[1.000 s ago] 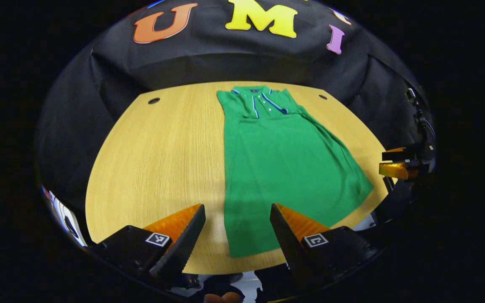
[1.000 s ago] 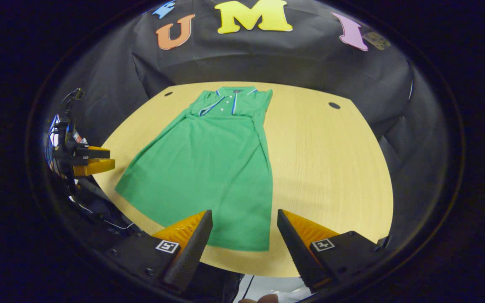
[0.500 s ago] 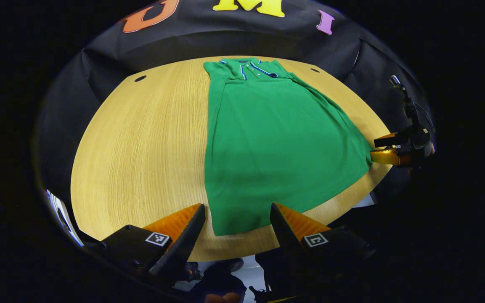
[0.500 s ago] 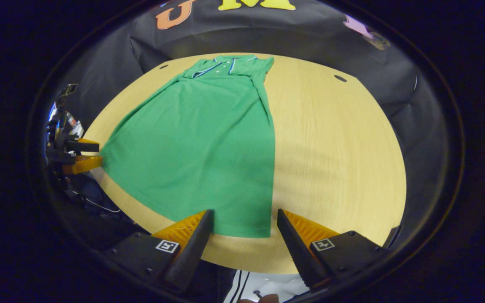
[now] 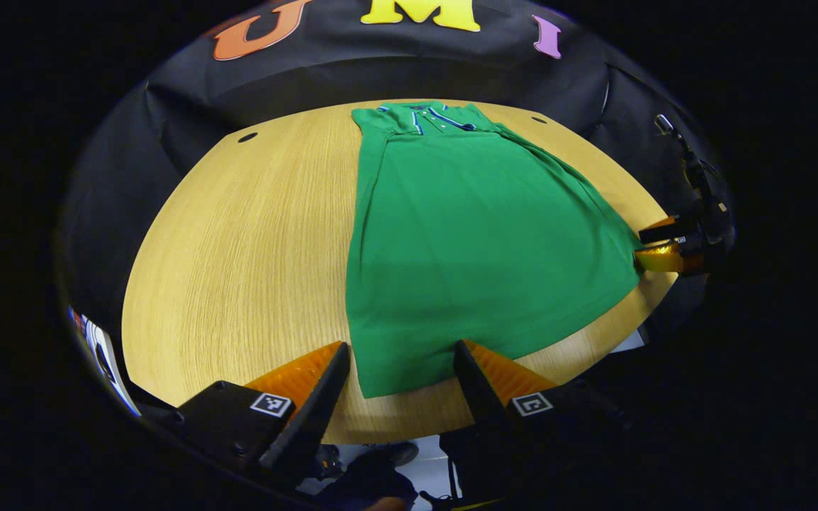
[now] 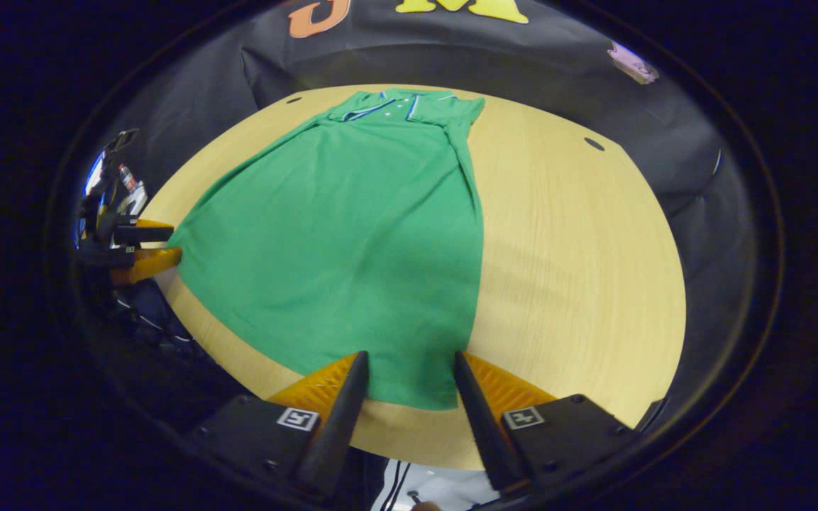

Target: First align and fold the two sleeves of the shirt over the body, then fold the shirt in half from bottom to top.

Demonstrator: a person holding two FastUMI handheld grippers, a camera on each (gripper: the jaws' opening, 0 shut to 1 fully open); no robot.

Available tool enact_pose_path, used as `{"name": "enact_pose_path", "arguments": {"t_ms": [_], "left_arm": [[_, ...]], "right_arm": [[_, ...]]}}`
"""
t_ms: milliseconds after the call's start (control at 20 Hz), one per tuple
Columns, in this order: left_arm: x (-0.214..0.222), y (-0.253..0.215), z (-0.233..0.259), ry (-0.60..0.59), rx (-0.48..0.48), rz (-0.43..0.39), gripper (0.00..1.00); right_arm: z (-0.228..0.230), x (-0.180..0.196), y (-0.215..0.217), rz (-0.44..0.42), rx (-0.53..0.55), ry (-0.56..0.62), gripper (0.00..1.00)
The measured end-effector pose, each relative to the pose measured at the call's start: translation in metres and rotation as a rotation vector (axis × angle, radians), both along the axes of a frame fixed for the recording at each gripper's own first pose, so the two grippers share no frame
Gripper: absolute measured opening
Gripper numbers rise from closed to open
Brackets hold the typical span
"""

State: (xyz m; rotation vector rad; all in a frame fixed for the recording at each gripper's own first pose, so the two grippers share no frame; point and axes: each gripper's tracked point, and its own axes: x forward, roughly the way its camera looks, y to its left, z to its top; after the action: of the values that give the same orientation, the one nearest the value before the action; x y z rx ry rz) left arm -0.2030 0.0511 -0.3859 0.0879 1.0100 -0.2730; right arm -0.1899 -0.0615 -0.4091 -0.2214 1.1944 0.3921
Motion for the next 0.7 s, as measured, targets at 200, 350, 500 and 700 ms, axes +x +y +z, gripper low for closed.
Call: {"name": "enact_pose_path", "arguments": {"t_ms": [200,350,500,700], "left_arm": [[0.007,-0.01,-0.002,-0.026,0.004,-0.014,0.26],[0.005,-0.014,0.0,-0.004,-0.019,-0.029,0.03],[0.014,-0.02,0.014,-0.011,-0.088,-0.018,0.04],[0.024,-0.021,0.03,-0.037,-0.123,-0.041,0.04]], "right_arm": [[0.001,-0.002,0.009,-0.019,0.037,0.018,0.1],[0.002,0.001,0.011,-0.095,0.096,0.057,0.0],[0.007,0.005,0.013,-0.104,0.123,0.061,0.03],[0.023,0.017,0.016,-0.114,0.174,0.041,0.03]]}}
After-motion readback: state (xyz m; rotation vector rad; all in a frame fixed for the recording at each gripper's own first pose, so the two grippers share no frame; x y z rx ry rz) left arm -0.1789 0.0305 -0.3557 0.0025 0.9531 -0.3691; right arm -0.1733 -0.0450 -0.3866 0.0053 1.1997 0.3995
